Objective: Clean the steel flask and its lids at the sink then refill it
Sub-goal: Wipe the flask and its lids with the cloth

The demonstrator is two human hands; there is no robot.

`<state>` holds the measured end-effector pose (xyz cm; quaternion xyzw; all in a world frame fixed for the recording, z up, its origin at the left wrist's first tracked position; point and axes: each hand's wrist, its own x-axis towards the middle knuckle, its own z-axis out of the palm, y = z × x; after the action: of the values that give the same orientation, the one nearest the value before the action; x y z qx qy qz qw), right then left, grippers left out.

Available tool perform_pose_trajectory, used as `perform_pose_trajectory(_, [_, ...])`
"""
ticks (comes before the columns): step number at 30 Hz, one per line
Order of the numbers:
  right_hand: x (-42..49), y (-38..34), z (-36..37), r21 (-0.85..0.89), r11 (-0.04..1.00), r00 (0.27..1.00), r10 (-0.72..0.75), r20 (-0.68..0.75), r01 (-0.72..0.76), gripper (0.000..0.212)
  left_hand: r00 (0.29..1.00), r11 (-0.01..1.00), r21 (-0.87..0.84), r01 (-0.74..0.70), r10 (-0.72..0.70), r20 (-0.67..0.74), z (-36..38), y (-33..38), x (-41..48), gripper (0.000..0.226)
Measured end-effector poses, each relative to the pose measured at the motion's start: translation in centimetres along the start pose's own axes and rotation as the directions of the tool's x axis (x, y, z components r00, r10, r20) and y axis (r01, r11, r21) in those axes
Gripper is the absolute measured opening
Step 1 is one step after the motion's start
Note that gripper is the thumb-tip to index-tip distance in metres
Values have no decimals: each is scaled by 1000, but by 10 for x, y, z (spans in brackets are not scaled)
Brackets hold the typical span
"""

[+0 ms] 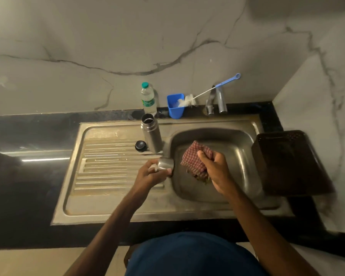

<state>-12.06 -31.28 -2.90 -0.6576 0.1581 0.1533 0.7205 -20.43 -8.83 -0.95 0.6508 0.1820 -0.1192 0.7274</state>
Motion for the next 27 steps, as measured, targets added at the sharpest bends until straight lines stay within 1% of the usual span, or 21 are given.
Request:
perform_pose_trajectory(2, [-12,-21,-15,-98,990,994,-101,49,105,33,998,993,-118,0,7,57,38,10,-3,34])
perform_pose_trajectory(3, [-19,-31,-22,-152,973,984,-161,79,171,35,997,988,-153,-20,31,71,56,15,-4,30])
perform_pose_trajectory(5, [-32,-47,-35,-253,910,942,-292,168,327,39,994,979,-193,-62,78,76,84,20,-1,31])
perform_pose_trajectory(8, [-48,-56,-53,-397,739,837,-446,317,544,46,997,964,-252,-79,82,2,115,21,4,37])
perform_pose_trajectory(10, [-55,-57,-59,-460,620,772,-502,391,636,57,998,952,-303,-53,38,-54,124,17,8,34])
perform_pose_trajectory(11, [-56,-56,-61,-474,569,741,-520,426,672,60,998,948,-315,-45,28,-59,125,14,9,34])
perform_pose_trajectory(12, [-54,-56,-63,-475,543,721,-534,442,693,60,998,950,-310,-45,30,-52,126,12,10,35])
perform_pose_trajectory(13, [-51,-56,-63,-465,553,722,-543,428,692,57,999,955,-293,-47,37,-37,125,10,10,39])
perform_pose_trajectory(15, [-43,-56,-63,-449,615,761,-544,355,649,46,998,963,-265,-54,56,0,120,13,10,50])
perform_pose_trajectory(16, [-41,-57,-60,-448,629,772,-542,333,635,43,998,964,-259,-56,61,11,116,17,12,53])
perform_pose_trajectory(17, [-41,-58,-57,-454,623,770,-539,341,637,44,998,962,-268,-57,64,17,112,21,15,56])
perform_pose_trajectory(18, [-42,-59,-52,-455,601,754,-539,377,657,47,997,957,-284,-65,72,13,106,27,19,57])
perform_pose_trajectory(20, [-45,-59,-45,-447,540,701,-539,466,713,56,996,950,-301,-86,93,9,96,35,26,53])
perform_pose_trajectory(21, [-43,-61,-42,-440,528,687,-554,470,727,57,995,951,-294,-92,102,17,93,39,29,49])
perform_pose_trajectory(23, [-32,-65,-39,-437,564,712,-588,384,701,47,990,958,-268,-102,123,63,93,43,31,43])
perform_pose_trajectory(25, [-24,-69,-37,-450,599,744,-595,304,663,45,986,957,-271,-109,139,93,99,46,32,41])
perform_pose_trajectory(27, [-25,-71,-38,-451,582,733,-595,331,676,48,991,940,-323,-110,129,38,101,47,36,38])
